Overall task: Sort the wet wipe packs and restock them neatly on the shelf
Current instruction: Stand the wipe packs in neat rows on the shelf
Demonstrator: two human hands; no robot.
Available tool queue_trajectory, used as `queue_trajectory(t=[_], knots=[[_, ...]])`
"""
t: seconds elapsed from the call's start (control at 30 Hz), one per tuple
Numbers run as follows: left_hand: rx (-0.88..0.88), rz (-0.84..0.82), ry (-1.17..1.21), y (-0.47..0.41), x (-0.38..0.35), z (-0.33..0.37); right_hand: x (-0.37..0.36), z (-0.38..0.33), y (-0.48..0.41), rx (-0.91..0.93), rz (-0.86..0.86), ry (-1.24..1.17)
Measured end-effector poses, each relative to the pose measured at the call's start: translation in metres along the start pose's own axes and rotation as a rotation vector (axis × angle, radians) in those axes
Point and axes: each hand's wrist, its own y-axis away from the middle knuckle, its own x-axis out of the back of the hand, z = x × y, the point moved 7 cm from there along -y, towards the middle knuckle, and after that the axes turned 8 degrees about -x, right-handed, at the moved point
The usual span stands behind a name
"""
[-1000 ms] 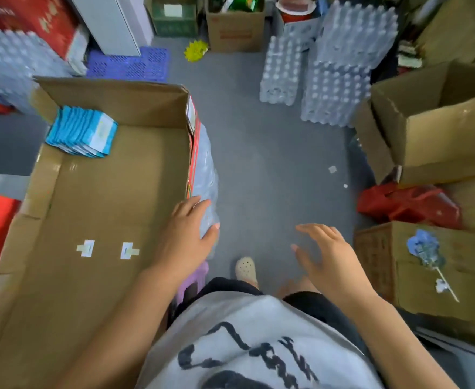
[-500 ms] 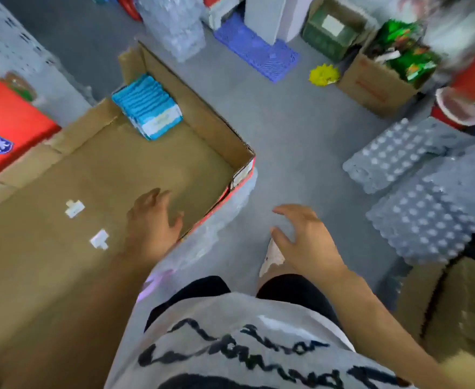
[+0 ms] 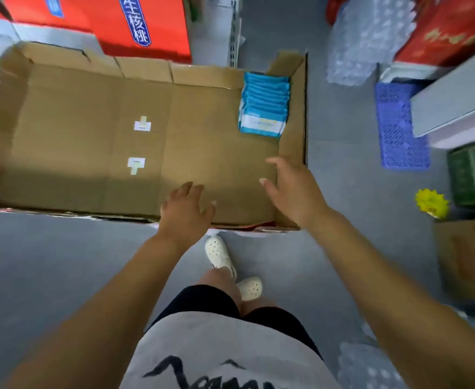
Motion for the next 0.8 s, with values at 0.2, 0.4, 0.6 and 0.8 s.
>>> queue_trajectory(t=[0.2, 0.4, 0.6, 0.8], knots=[[0.126, -0.046, 0.180, -0.058, -0.014, -0.001, 0.008, -0.016, -0.103, 0.025, -0.032, 0.086], [0.291, -0.038, 0.359, -0.098, -0.028, 0.004, -0.002, -0.006, -0.208, 0.042, -0.105, 0.346], [0.432, -0.121, 0.261, -0.117, -0.062, -0.006, -0.024, 0.011, -0.277, 0.019, -0.182, 0.654], [0.473, -0.114, 0.185, -0.111, -0.083, -0.010, -0.029, 0.017, -0.284, 0.041, -0.110, 0.733]])
